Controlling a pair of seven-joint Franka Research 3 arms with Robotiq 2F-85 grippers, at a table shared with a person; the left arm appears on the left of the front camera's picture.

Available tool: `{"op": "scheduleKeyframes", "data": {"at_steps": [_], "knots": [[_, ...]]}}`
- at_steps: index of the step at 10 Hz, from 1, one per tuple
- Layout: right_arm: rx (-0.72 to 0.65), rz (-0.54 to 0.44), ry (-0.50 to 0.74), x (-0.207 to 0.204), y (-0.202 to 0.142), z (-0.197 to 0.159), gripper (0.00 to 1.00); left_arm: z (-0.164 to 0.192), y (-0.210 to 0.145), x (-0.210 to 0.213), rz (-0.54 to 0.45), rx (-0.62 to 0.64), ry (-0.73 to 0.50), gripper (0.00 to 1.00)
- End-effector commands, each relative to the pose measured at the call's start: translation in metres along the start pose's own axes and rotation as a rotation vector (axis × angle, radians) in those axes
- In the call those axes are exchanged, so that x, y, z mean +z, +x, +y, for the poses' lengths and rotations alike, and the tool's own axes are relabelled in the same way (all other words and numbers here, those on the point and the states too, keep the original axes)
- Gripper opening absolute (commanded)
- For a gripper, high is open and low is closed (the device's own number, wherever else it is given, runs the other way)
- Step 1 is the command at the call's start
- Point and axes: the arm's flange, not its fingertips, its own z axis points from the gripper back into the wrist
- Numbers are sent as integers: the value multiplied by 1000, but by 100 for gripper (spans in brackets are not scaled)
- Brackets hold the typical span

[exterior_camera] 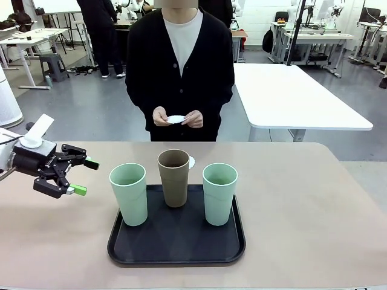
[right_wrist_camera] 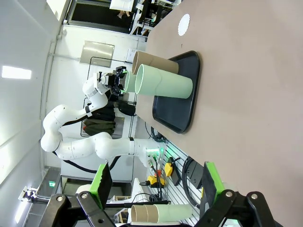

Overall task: Place coasters on the table and set cups on them.
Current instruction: Pick up one Reusable plastic cup and place it on a coaster set by the human.

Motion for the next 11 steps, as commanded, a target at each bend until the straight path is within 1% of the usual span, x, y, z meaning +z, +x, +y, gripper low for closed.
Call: {"op": "scheduleKeyframes", "data": {"at_steps": [1, 5, 7, 8, 11], "knots": [[11, -8, 10, 0, 1, 0, 100, 0, 1, 1, -15, -2, 0, 100], [11, -8, 10, 0, 1, 0, 100, 0, 1, 1, -15, -2, 0, 100], [11, -8, 10, 0, 1, 0, 100, 0, -6, -8, 10, -2, 9, 100], [11, -8, 10, 0, 1, 0, 100, 0, -11, -13, -3, -13, 9, 100], [11, -8, 10, 0, 1, 0, 100, -2, -35, -18, -118, 3, 2, 100]]}}
